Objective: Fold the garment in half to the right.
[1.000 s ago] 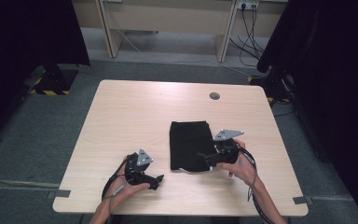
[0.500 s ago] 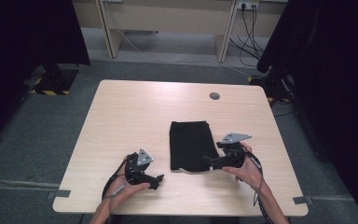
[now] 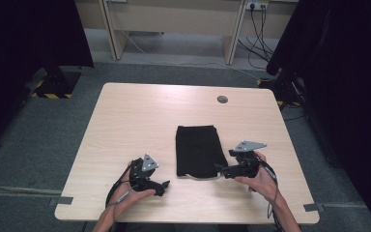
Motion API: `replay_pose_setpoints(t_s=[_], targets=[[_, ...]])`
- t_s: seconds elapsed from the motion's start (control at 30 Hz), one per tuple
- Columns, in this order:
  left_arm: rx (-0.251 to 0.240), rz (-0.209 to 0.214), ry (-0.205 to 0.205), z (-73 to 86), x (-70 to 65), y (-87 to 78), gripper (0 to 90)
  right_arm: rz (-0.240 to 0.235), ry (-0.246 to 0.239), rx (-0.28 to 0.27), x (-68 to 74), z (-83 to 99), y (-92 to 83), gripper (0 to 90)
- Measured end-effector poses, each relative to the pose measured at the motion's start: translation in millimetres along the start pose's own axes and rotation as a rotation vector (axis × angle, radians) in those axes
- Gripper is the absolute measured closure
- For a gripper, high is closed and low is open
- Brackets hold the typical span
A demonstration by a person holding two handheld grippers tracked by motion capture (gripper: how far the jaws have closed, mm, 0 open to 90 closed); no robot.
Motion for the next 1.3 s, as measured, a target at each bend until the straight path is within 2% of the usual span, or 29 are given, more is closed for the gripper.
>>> replay_pose_setpoints(t_s=[0.7,0.97,1.3], targets=[[-0.001,-0.004,-0.006,5.0,-0.7,-4.0,0.0,0.028,0.029,0.01,0.2,24.6,-15.1,15.5],[-0.001,-0.004,-0.006,7.4,-1.1,-5.9,0.0,0.048,0.043,0.021,-4.0,35.4,-20.2,15.4],[-0.001,-0.005,-0.008,7.9,-1.2,-6.3,0.0,0.078,0.037,0.049,-6.1,49.8,-23.4,15.4]])
Point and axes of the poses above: each handheld gripper's, and its own axes: y roughly forward along the jaws, z roughly out of its underside, x roughly to its left, the point moved 8 cm from there along y, roughly forward along the jaws, and after that the axes turned 7 degrees about x, right-handed, at the moved point
